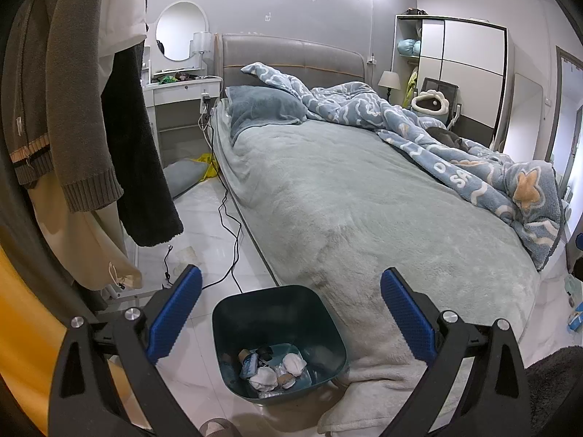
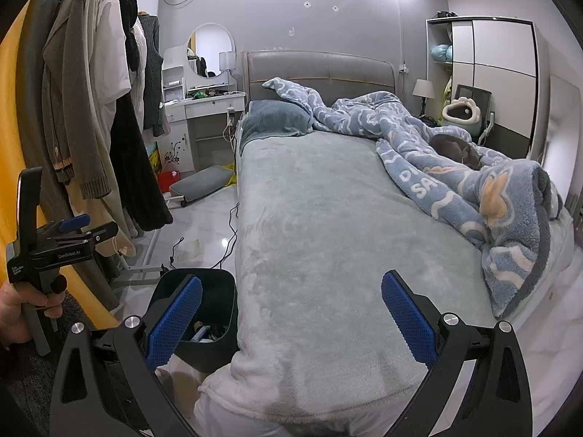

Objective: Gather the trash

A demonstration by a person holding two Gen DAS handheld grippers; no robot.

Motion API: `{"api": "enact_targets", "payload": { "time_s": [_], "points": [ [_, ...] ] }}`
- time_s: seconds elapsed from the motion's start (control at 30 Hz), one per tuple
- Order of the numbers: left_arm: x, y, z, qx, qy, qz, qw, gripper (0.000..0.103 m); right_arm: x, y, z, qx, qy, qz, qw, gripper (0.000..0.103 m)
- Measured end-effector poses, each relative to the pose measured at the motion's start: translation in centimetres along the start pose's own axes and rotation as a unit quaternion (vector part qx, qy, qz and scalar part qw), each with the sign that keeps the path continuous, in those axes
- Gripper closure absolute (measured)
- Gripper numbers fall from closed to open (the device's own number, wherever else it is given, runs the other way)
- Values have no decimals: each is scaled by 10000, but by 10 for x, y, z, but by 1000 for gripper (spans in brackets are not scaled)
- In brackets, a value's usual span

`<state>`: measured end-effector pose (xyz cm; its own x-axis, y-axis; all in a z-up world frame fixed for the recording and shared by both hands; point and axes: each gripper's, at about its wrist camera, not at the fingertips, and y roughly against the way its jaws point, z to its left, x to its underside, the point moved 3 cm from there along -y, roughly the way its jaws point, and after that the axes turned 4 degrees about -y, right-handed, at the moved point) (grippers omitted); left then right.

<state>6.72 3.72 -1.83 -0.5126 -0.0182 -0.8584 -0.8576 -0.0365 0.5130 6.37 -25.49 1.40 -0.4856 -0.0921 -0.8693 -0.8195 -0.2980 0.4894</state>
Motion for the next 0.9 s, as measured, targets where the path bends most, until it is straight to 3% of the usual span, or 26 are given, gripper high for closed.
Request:
{"api": "enact_targets", "payload": {
  "time_s": [0.9],
  "points": [
    [7,3,-3,65,-25,16,10000,3,-1,1,0,2,-1,8,10000,3]
  ]
}}
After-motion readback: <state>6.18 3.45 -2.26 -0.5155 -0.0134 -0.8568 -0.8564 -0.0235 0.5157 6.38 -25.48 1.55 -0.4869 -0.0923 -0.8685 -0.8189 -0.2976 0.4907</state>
